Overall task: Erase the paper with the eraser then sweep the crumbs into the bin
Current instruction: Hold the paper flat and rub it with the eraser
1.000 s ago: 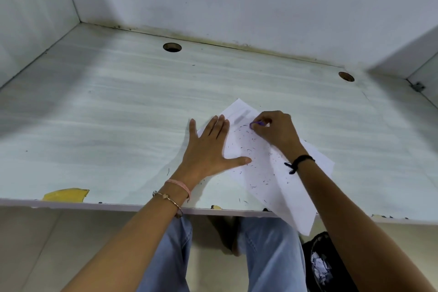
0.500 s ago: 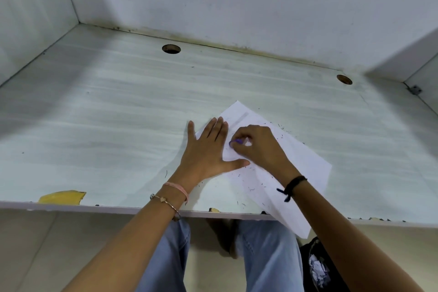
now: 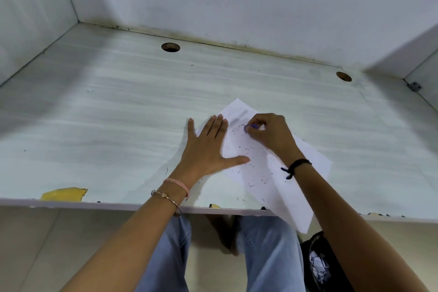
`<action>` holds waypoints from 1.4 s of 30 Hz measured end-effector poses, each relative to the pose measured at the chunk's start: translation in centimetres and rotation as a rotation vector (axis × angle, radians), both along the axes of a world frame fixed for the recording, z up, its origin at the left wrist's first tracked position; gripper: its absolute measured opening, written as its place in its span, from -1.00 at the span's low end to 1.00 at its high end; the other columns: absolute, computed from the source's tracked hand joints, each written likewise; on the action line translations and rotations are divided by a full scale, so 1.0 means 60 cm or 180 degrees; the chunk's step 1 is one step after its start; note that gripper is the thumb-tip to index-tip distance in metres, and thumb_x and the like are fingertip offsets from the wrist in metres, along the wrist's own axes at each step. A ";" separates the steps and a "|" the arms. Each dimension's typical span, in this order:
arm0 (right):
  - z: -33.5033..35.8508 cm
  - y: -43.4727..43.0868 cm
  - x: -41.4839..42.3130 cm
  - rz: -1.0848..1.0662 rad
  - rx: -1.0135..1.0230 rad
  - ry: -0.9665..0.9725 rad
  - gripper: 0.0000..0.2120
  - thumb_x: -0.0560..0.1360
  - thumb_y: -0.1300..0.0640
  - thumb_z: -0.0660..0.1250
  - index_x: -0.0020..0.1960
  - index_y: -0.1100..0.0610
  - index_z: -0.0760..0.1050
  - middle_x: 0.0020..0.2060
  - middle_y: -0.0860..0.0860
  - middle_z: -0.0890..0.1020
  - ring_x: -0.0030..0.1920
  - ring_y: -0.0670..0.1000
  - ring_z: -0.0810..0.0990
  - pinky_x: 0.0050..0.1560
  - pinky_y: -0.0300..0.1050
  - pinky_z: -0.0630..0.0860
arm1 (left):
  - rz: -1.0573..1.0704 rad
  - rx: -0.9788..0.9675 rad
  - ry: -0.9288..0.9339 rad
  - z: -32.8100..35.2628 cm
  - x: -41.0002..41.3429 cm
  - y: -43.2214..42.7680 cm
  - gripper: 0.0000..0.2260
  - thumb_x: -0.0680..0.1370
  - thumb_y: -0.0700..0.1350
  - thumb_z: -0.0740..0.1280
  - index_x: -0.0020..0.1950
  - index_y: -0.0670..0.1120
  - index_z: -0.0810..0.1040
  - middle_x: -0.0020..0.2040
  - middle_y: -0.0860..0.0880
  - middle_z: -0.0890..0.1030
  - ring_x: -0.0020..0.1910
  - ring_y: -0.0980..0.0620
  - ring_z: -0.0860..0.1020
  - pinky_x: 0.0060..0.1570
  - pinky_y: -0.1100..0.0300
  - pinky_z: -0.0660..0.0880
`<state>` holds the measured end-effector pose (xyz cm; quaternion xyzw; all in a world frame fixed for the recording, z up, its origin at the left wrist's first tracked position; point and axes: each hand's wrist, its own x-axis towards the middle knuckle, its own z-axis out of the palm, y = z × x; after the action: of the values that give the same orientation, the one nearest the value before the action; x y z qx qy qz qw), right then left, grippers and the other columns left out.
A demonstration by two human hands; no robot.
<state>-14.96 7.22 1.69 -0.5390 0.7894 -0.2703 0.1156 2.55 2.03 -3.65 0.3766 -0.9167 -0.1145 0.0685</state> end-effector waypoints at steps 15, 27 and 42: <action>-0.005 -0.011 0.013 -0.0094 -0.0082 0.0029 -0.94 0.39 0.19 0.41 -0.20 0.16 0.64 -0.28 0.04 0.67 -0.30 -0.04 0.56 -0.29 -0.26 0.42 | 0.0012 0.0000 0.0033 -0.002 -0.001 -0.001 0.03 0.36 0.58 -0.06 0.61 -0.07 -0.16 0.61 0.01 -0.16 0.57 0.10 -0.22 0.42 -0.33 -0.32; -0.009 0.001 0.031 0.0285 -0.0013 0.0099 -0.95 0.40 0.17 0.41 -0.19 0.14 0.64 -0.29 0.00 0.66 -0.28 -0.06 0.58 -0.25 -0.26 0.46 | 0.0011 -0.0018 -0.0009 -0.004 -0.002 -0.003 0.04 0.35 0.59 -0.06 0.61 -0.06 -0.17 0.61 0.00 -0.16 0.57 0.09 -0.22 0.42 -0.33 -0.33; -0.022 0.038 -0.063 -0.0394 -0.0520 -0.1382 -0.92 0.49 0.10 0.39 -0.05 0.08 0.63 -0.14 -0.09 0.69 -0.12 -0.14 0.61 -0.09 -0.40 0.46 | 0.0051 -0.0049 0.0051 -0.004 -0.002 -0.001 -0.13 0.45 0.50 -0.21 0.61 -0.01 -0.12 0.62 0.03 -0.10 0.58 0.09 -0.15 0.43 -0.35 -0.26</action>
<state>-18.74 9.51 0.36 -0.4264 0.7530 -0.4494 0.2218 2.41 1.97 -3.90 0.3825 -0.9139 -0.1100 0.0797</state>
